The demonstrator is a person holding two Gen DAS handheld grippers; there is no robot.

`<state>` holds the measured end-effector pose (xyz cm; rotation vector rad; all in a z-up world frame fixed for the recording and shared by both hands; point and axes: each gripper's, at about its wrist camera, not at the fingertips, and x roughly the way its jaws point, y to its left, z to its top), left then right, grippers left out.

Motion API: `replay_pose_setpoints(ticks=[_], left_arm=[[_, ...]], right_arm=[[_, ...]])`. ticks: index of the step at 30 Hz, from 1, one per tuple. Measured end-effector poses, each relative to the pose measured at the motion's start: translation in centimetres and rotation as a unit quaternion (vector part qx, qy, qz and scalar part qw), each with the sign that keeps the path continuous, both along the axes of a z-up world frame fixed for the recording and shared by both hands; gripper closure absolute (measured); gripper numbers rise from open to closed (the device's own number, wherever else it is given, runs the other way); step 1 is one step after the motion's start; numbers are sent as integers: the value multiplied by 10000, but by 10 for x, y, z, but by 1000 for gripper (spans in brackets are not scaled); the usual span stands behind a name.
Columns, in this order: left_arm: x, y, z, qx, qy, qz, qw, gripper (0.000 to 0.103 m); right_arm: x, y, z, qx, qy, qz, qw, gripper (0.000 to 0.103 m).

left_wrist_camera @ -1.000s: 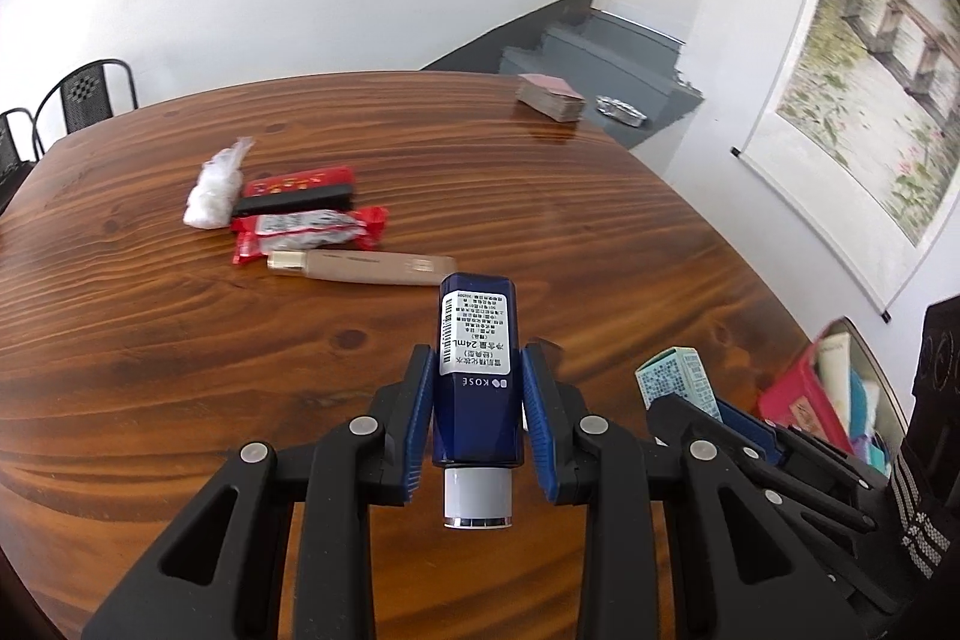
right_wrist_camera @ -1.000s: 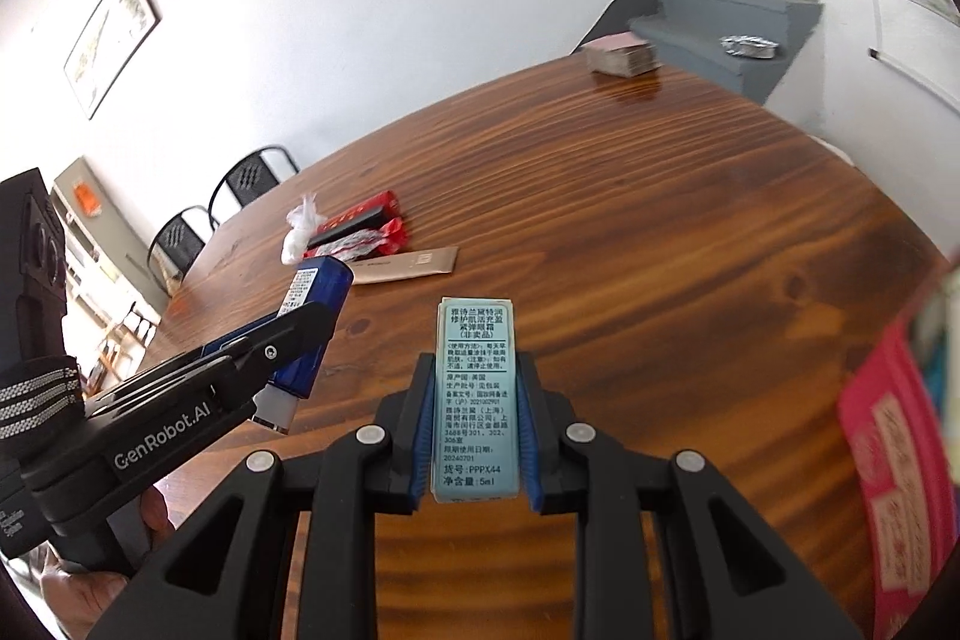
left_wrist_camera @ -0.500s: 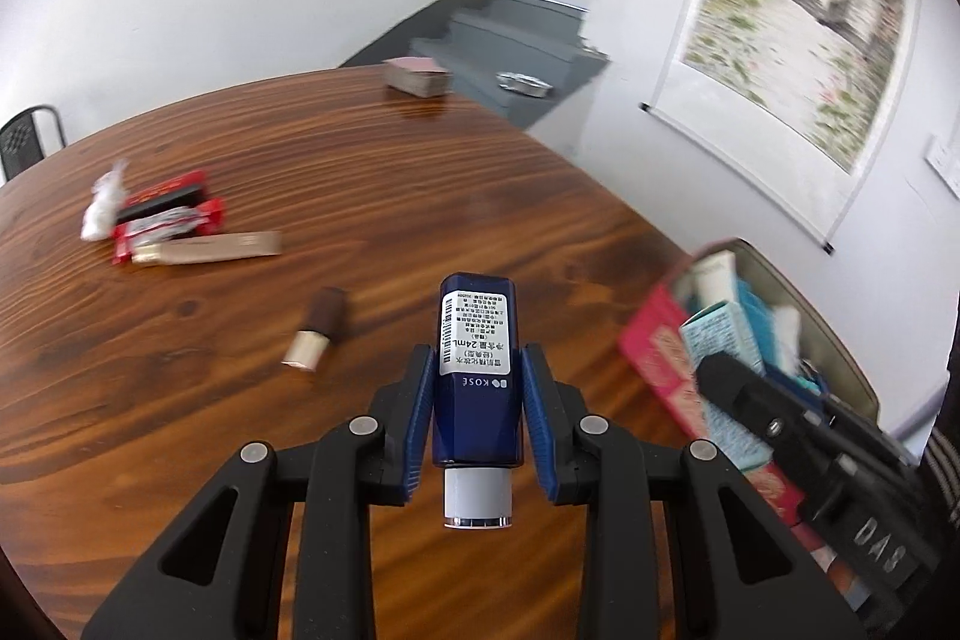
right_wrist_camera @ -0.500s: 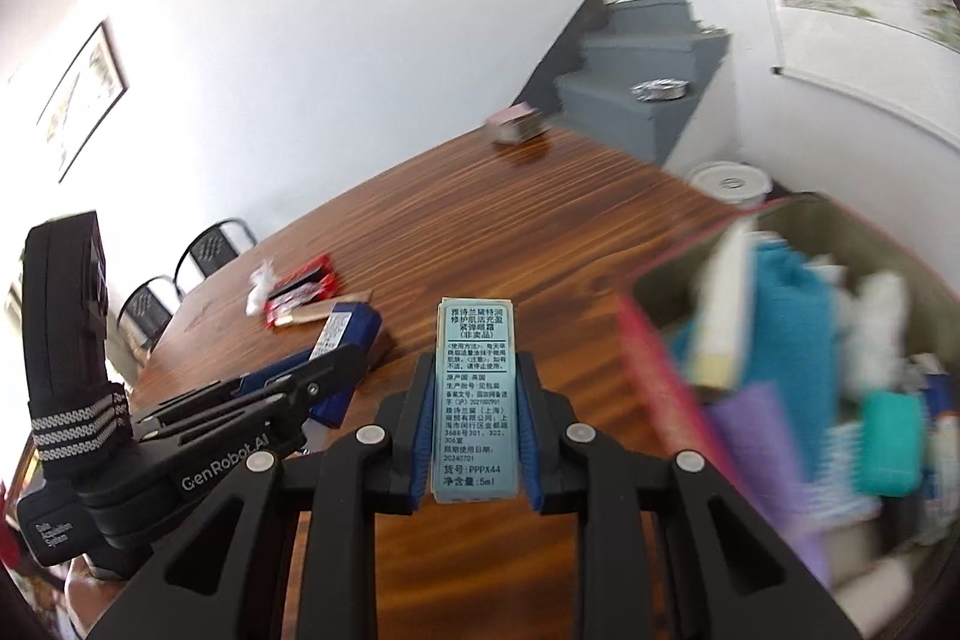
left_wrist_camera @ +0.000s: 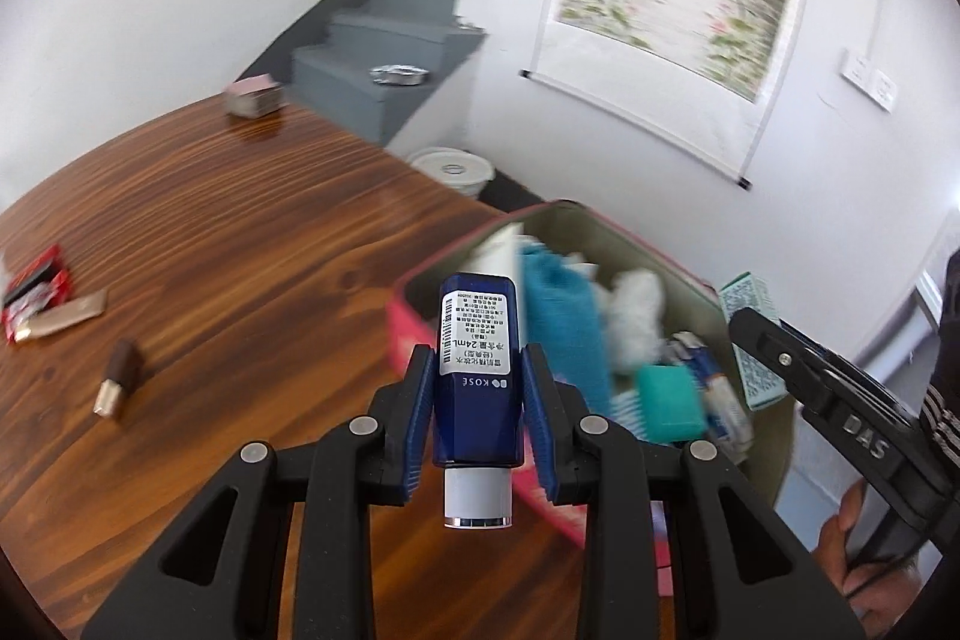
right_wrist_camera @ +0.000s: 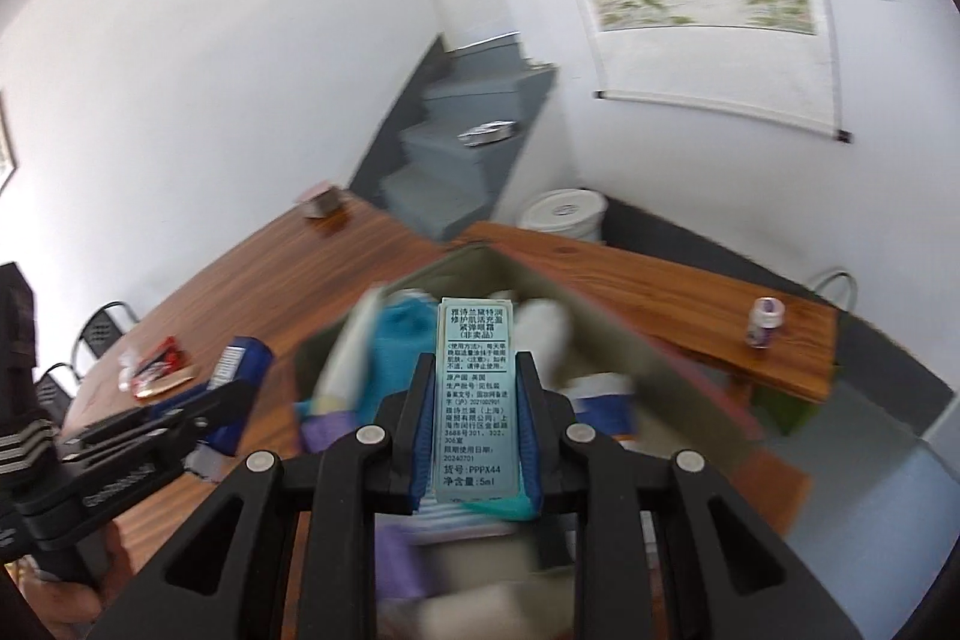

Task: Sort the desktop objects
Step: 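Carry the blue tube and medicine box over the tin box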

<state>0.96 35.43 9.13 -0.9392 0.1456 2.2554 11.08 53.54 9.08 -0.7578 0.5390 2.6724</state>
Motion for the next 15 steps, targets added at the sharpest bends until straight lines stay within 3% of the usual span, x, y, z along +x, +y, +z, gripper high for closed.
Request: replay_pose_setpoints(ticks=[15], left_arm=[[16,67,-1,-77,27,-684,9976,71]], right_arm=[[4,27,-10,180,-291,-346,9988,76]])
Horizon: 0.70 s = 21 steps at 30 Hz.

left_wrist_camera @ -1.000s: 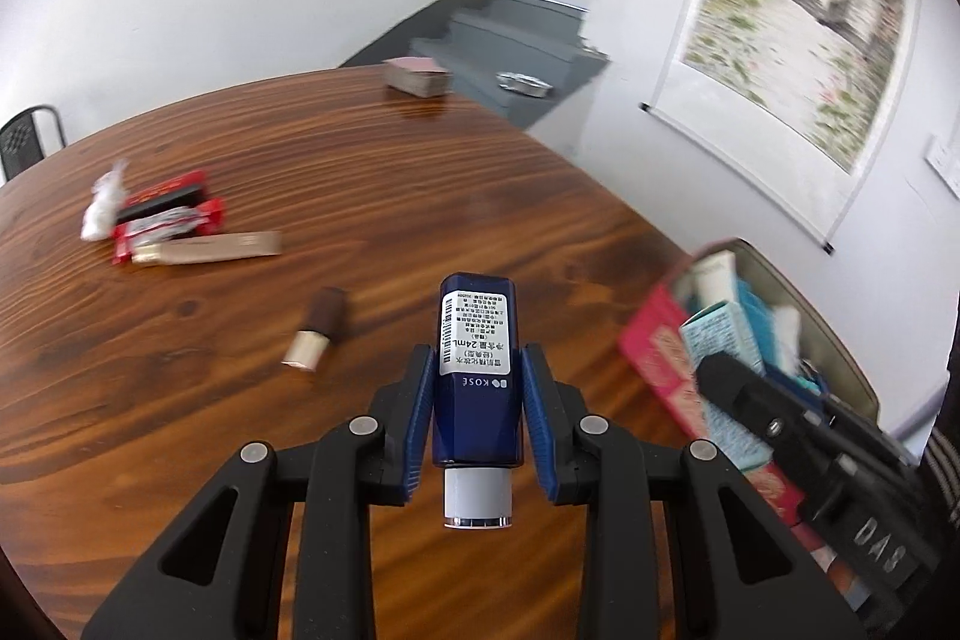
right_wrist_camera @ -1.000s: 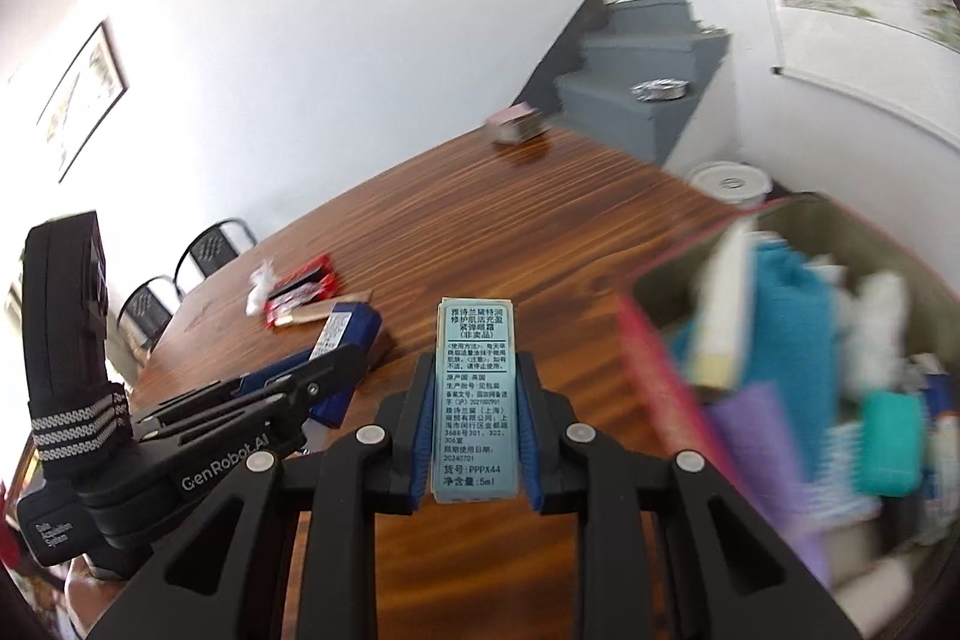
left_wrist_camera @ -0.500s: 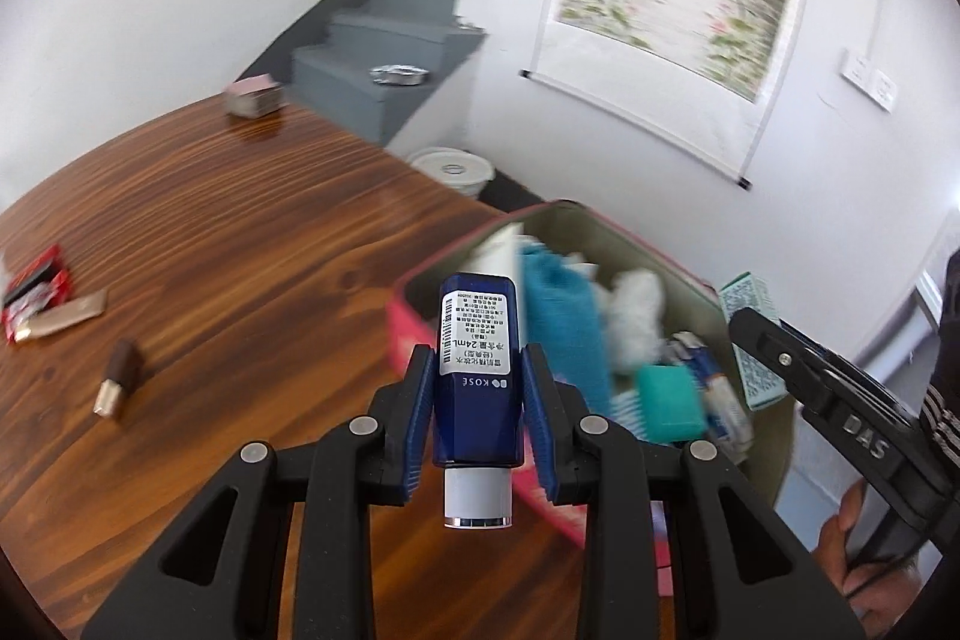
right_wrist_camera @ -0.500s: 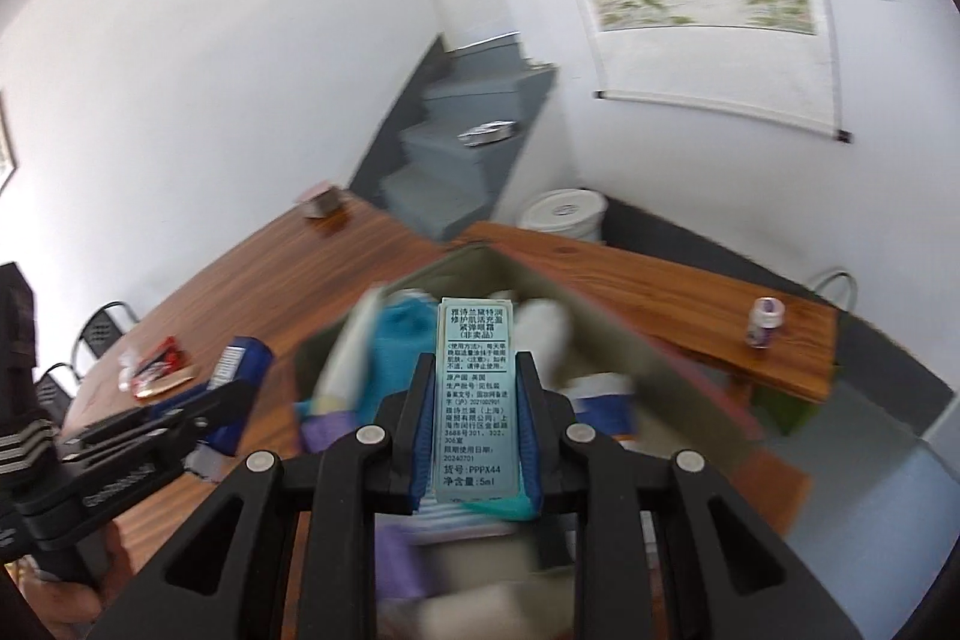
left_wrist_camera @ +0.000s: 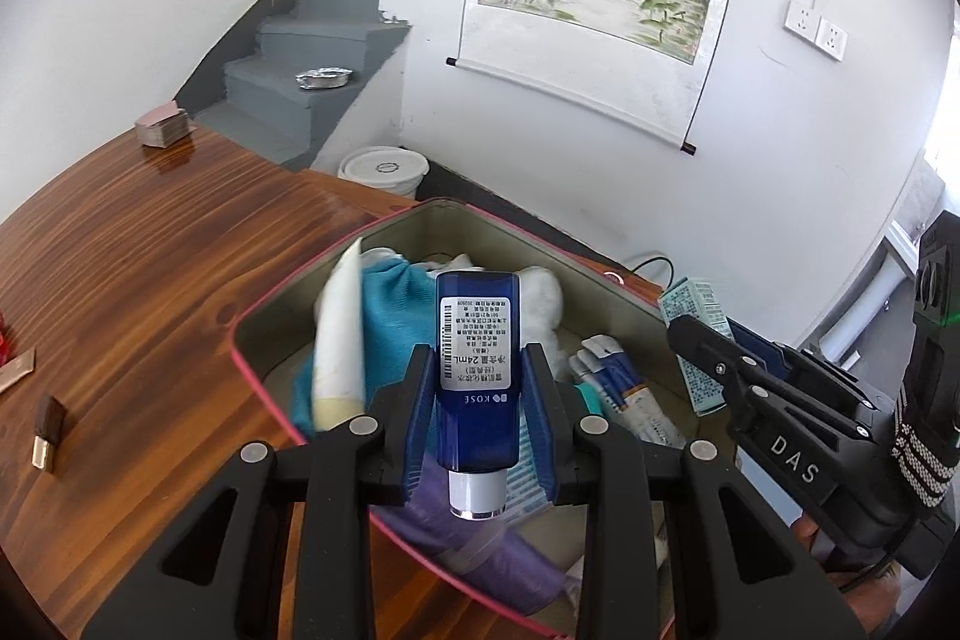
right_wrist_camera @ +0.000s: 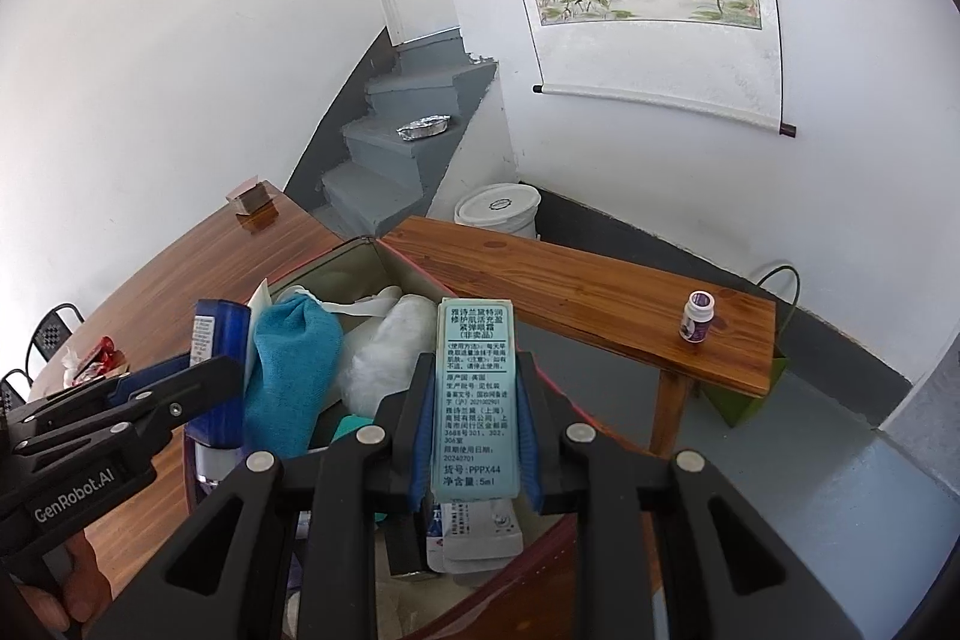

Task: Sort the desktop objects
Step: 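Carry the blue tube and medicine box over the tin box, then open both grippers to drop the tube and medicine box into the tin box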

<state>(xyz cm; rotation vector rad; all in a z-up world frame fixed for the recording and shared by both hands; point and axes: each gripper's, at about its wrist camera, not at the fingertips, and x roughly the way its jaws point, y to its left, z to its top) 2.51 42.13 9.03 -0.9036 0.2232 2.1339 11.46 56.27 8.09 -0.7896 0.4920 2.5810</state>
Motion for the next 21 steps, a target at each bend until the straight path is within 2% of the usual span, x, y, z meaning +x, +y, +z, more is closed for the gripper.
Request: replay_pose_setpoints(ticks=[11,12,13,15,17,21], left_arm=[[2,10,4,115,-48,-255,9996,69],[3,9,6,179,-68,-274,9994,62],[3,7,7,232,-60,-277,9993,51],[6,0,12,318,76,-200,9993,40],[6,-7,16,342,222,-88,9991,38],[-2,-22,17,381,148,104,9991,38]], right_arm=[[1,2,3,-58,32,-160,9998,75],[1,2,4,-43,35,-172,9998,75],[1,1,4,-25,33,-177,9998,75],[1,1,6,-22,42,-180,9998,75],[1,0,6,-46,61,-176,9998,74],[0,-6,9,-50,120,-160,9998,54]])
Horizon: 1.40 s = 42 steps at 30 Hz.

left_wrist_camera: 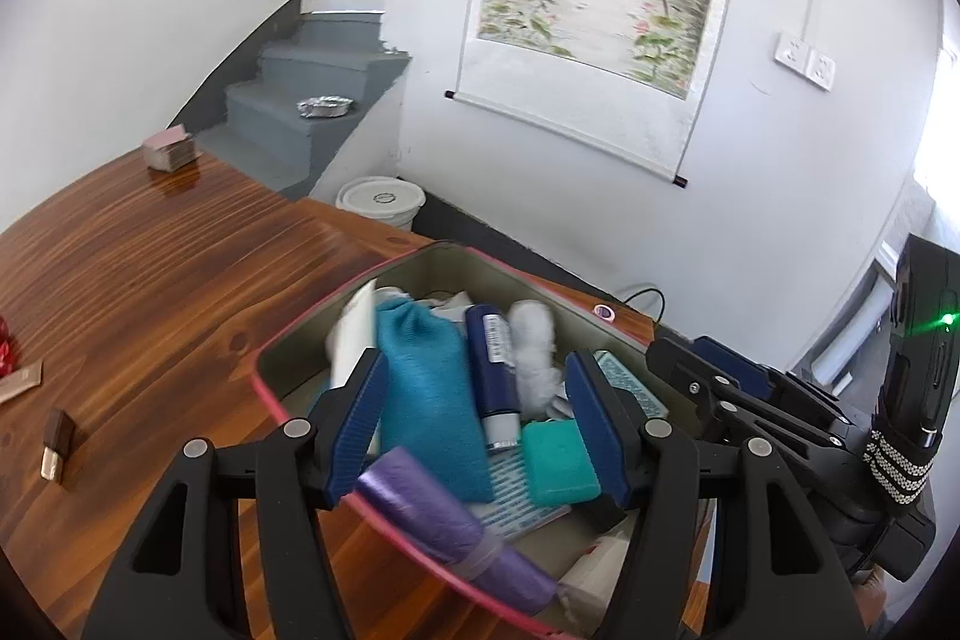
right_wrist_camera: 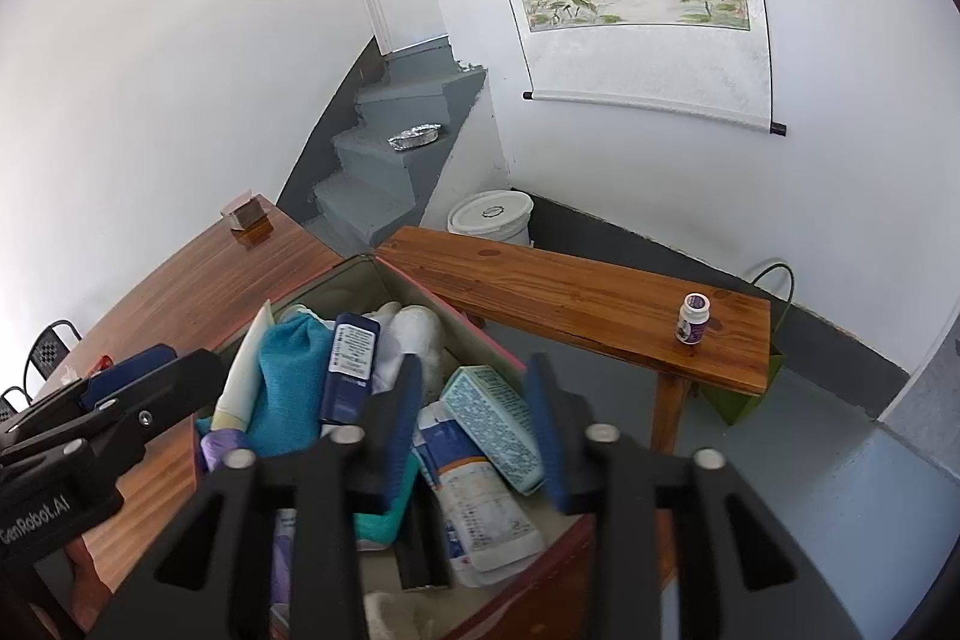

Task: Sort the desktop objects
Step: 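Open both grippers to drop the tube and medicine box into the tin box, then move both grippers back to the remaining items on the table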

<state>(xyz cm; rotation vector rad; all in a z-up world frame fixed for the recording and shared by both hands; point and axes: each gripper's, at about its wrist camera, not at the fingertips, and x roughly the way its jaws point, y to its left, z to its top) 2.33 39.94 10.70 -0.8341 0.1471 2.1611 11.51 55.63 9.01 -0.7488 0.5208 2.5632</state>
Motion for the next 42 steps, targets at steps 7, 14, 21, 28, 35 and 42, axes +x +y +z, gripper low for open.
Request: replay_pose_setpoints(ticks=[7,14,21,28,35,42], left_arm=[[-14,-26,-7,-39,-116,362,9993,38],[-26,-59,-9,25,-180,728,9972,38],[-38,-94,-11,68,-221,1095,9937,38],[-49,-127,-13,108,-249,1398,9898,38],[-60,-168,-14,95,-178,1759,9842,38],[-82,-226,-12,143,-186,2319,9725,38]], right_arm=[[-1,-16,10,186,142,63,9997,42],[-6,-30,15,230,194,149,9994,37],[-12,-55,22,358,284,337,9984,31],[-22,-80,26,434,307,590,9968,28],[-38,-118,29,447,348,992,9934,27],[-63,-172,27,405,357,1617,9854,24]])
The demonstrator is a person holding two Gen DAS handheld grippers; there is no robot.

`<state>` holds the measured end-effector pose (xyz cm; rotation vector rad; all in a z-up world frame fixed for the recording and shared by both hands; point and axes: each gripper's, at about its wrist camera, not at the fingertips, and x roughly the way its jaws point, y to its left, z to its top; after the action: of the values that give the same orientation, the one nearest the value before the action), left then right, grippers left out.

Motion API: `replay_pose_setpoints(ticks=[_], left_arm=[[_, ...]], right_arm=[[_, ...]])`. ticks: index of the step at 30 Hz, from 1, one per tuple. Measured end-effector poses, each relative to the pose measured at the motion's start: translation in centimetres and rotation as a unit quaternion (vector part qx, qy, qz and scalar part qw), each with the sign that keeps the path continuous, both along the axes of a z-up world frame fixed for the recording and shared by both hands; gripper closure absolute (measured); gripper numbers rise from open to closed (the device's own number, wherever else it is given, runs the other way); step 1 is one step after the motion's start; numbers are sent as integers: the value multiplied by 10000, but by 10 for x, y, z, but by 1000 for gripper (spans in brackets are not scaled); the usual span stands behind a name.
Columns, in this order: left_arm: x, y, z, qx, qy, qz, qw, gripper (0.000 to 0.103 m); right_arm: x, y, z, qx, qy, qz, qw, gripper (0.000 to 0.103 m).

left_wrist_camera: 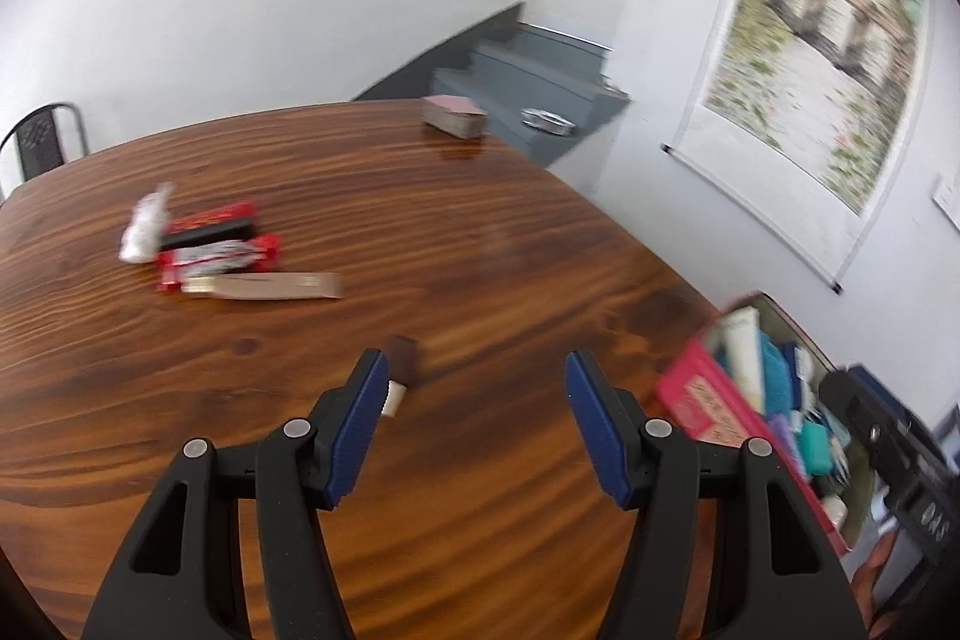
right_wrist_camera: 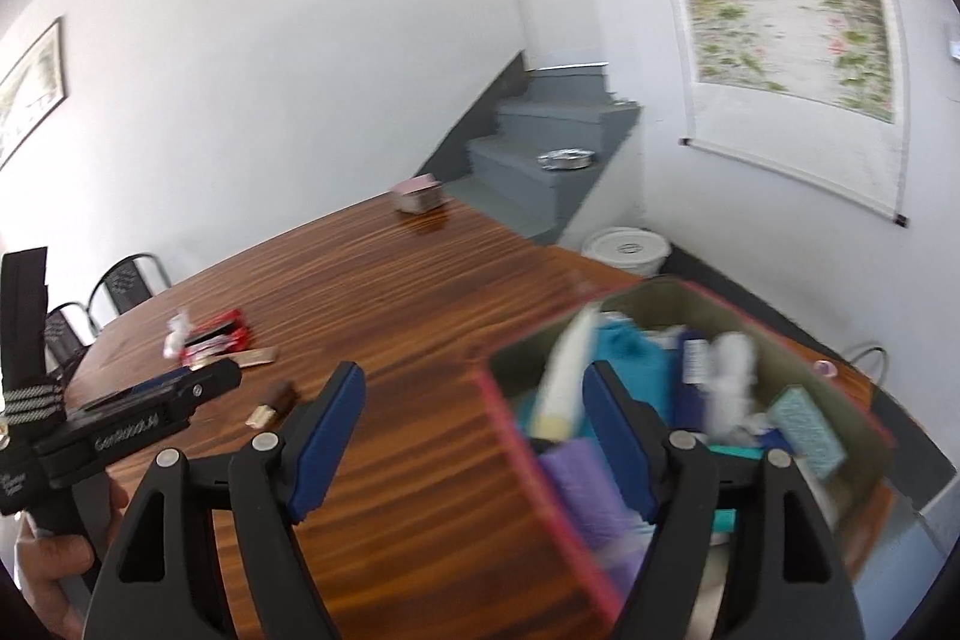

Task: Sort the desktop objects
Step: 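Move both grippers back to the remaining items on the table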

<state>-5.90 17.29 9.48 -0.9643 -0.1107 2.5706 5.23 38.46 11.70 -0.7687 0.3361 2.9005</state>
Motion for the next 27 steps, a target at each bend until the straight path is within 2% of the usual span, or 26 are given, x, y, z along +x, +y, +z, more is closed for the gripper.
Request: replay_pose_setpoints(ticks=[10,18,27], left_arm=[[-34,-91,-5,149,-241,935,9952,38],[-58,-148,-15,245,-391,1547,9869,38],[-82,-184,-39,248,-666,1998,9773,38]], right_arm=[[-54,-77,-21,87,-339,1035,9940,24],[-104,-116,-54,121,-857,1327,9874,24],[-143,-140,-68,297,-1041,1489,9829,24]])
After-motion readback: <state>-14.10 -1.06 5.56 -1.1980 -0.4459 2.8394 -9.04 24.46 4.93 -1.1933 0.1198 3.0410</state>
